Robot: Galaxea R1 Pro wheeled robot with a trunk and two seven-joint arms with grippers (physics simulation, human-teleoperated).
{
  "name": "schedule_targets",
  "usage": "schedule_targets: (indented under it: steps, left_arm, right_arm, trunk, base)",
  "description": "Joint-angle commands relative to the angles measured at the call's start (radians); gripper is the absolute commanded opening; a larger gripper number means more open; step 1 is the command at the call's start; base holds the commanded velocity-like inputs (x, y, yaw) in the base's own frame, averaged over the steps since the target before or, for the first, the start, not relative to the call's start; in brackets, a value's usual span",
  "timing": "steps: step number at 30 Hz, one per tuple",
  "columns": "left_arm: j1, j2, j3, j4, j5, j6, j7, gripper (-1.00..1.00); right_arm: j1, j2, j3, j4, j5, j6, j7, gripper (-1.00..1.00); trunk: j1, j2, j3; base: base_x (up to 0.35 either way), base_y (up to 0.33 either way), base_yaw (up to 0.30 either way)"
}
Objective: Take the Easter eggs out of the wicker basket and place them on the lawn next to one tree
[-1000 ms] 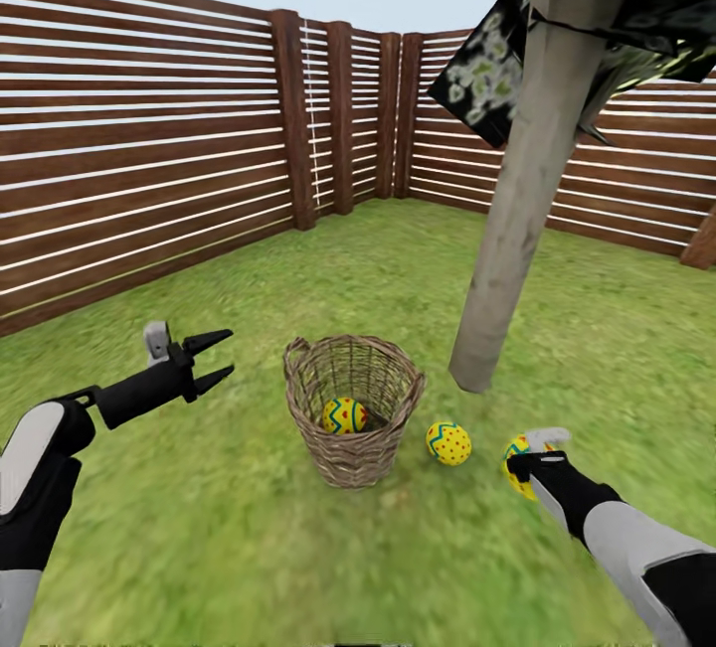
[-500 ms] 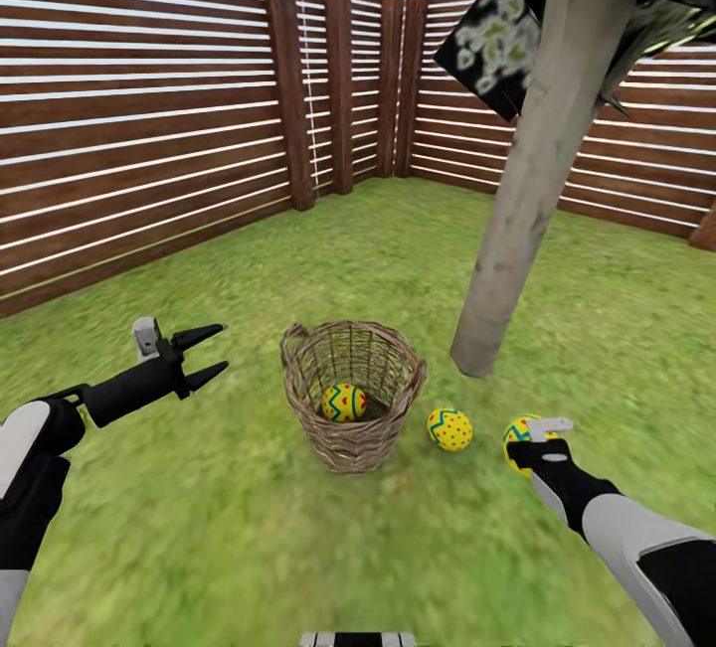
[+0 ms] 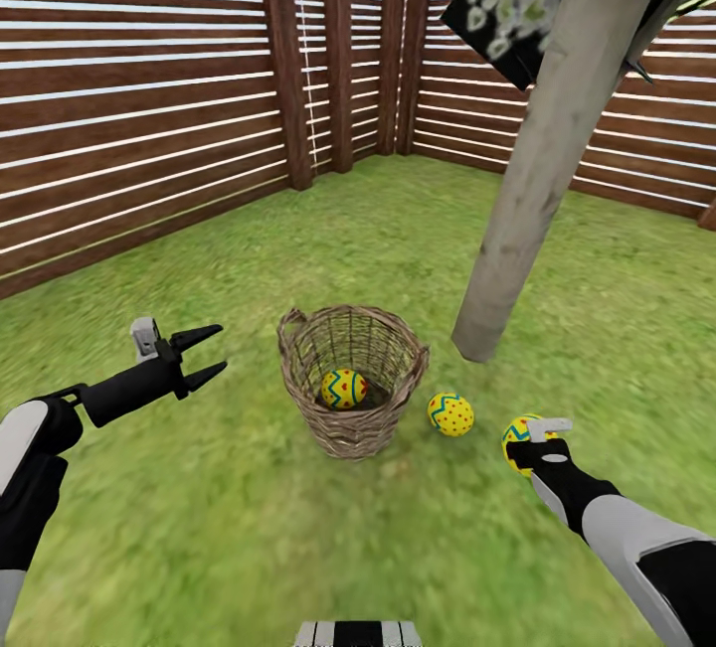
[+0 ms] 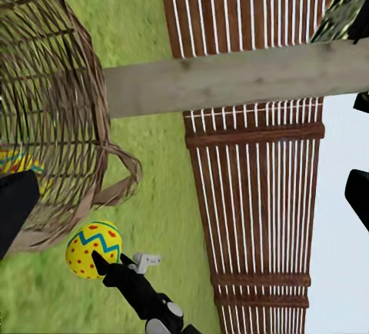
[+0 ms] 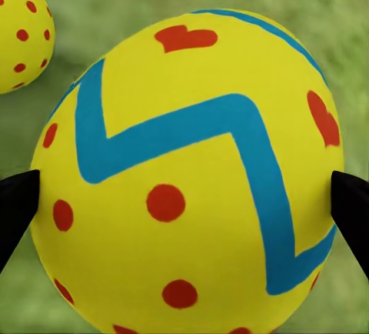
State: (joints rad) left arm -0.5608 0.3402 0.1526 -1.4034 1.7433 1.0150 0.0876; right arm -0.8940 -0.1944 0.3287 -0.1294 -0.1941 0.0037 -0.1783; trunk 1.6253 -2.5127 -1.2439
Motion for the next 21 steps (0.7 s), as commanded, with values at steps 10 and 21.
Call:
schedule_targets:
  steps: [10, 21]
  left_arm:
    - [-0.001, 0.0, 0.001, 0.0, 0.01, 0.004, 0.009, 1.0]
    - [-0.001, 0.0, 0.001, 0.0, 0.012, 0.003, 0.009, 1.0]
  right_arm:
    - [0.0, -0.002, 0.006, -0.001, -0.009, -0.001, 0.003, -1.0]
    - [-0.044, 0.024, 0.007, -0.018, -0.008, 0.004, -0.004, -1.0]
  trunk:
    - [0.004, -0.003, -0.04]
    - [0.009, -0.005, -0.082]
  base:
    - [0.136, -0.027, 0.0]
    - [0.07, -0.022, 0.0]
